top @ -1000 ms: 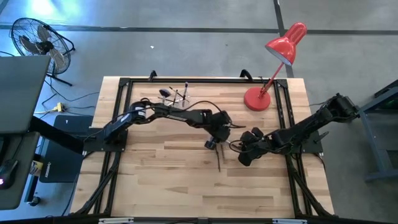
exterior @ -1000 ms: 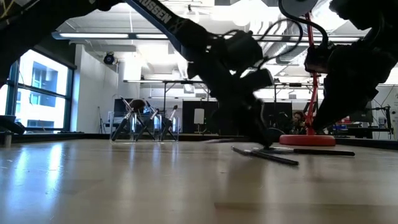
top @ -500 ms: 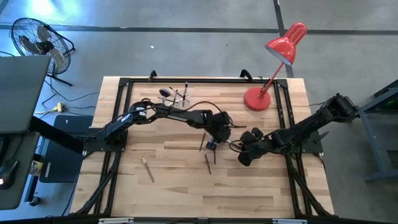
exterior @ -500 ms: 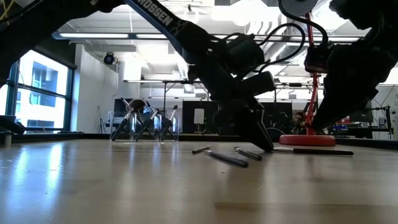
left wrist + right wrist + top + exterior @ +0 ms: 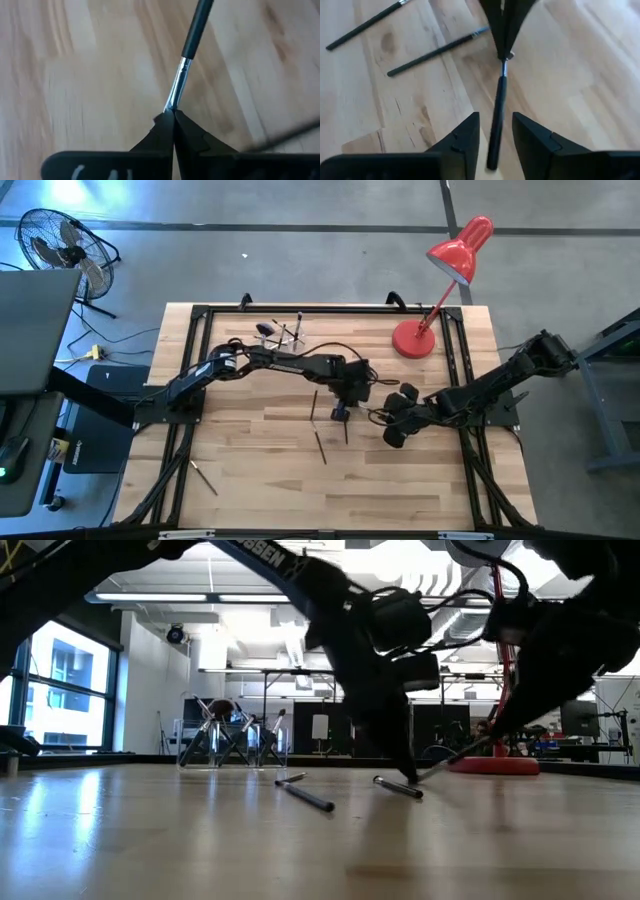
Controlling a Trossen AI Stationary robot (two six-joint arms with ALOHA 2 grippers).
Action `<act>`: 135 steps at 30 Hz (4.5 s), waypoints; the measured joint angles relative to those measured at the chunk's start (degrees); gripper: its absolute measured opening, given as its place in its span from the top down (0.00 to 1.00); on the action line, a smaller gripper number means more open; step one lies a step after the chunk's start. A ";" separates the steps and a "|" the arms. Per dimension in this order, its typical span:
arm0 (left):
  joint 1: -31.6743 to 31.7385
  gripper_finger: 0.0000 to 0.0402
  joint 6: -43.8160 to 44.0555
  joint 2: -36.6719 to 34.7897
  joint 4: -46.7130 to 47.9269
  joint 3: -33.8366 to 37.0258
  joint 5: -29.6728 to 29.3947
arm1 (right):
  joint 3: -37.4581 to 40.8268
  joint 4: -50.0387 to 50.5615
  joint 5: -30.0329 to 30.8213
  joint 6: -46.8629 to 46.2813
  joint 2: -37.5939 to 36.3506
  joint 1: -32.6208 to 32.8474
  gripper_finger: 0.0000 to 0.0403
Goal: Put items in baskets/containers
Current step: Put the eyeshadow brush into the transparent organizer
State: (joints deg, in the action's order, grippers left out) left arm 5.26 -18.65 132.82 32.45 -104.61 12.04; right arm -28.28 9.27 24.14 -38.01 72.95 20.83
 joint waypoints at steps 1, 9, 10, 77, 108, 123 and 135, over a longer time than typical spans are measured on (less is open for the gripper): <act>0.00 1.00 0.08 0.17 3.42 -1.99 -0.29 | -0.58 0.11 -0.08 2.49 0.00 -0.39 0.71; 1.35 1.00 4.19 0.15 8.54 -7.88 0.84 | -6.52 8.69 -1.59 22.49 0.00 -4.15 0.65; 1.69 1.00 4.94 0.15 8.86 -7.93 1.18 | -7.09 9.92 -2.51 23.72 0.00 -4.59 0.65; -2.93 0.99 16.48 1.85 -4.23 0.53 -2.22 | -9.39 22.24 -6.37 12.43 0.05 -5.43 0.63; -1.40 1.00 20.48 1.81 -4.07 -0.39 3.29 | -9.39 9.91 -2.01 18.61 14.82 -5.44 0.57; -1.53 1.00 21.73 1.92 -2.06 -3.31 4.18 | -9.39 9.67 -2.80 18.57 14.82 -5.50 0.59; -1.51 1.00 22.97 1.81 -1.48 -5.88 5.83 | -9.39 9.67 -4.85 18.79 14.84 -5.50 0.70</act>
State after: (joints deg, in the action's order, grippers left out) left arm 3.75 4.32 134.63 30.97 -110.49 17.87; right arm -37.67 18.94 19.29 -19.22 87.79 15.33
